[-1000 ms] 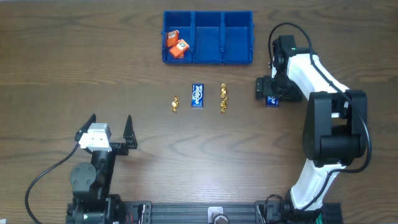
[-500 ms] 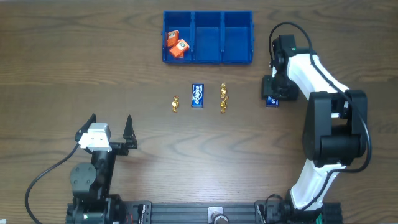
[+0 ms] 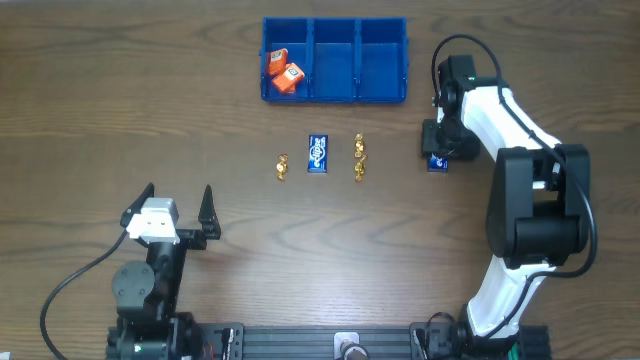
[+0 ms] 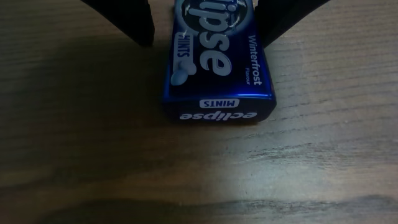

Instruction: Sort Candies Into Trays

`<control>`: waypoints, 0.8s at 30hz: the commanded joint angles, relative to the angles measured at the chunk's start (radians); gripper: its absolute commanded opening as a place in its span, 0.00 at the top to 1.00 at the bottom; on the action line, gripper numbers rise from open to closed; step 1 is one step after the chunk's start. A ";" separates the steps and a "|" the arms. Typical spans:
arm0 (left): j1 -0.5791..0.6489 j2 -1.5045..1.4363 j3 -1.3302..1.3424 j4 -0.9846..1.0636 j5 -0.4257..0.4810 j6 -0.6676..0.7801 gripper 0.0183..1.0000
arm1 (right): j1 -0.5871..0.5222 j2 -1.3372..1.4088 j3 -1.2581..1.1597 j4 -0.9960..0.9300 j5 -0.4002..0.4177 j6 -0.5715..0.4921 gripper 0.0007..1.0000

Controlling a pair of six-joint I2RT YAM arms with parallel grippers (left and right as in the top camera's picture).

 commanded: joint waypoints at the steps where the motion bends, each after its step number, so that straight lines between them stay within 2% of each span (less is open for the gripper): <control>1: 0.004 -0.006 -0.018 -0.035 0.021 0.003 0.00 | 0.007 0.009 0.018 0.007 -0.006 -0.001 0.47; 7: 0.004 -0.006 -0.018 -0.035 0.021 0.003 0.00 | 0.007 0.009 0.009 0.018 -0.023 0.000 0.47; 12: 0.004 -0.006 -0.018 -0.035 0.021 0.003 0.00 | 0.007 0.013 0.006 0.025 -0.029 0.000 0.51; 24: 0.004 -0.006 -0.018 -0.035 0.021 0.003 0.00 | 0.007 0.015 0.006 0.030 -0.034 0.001 0.74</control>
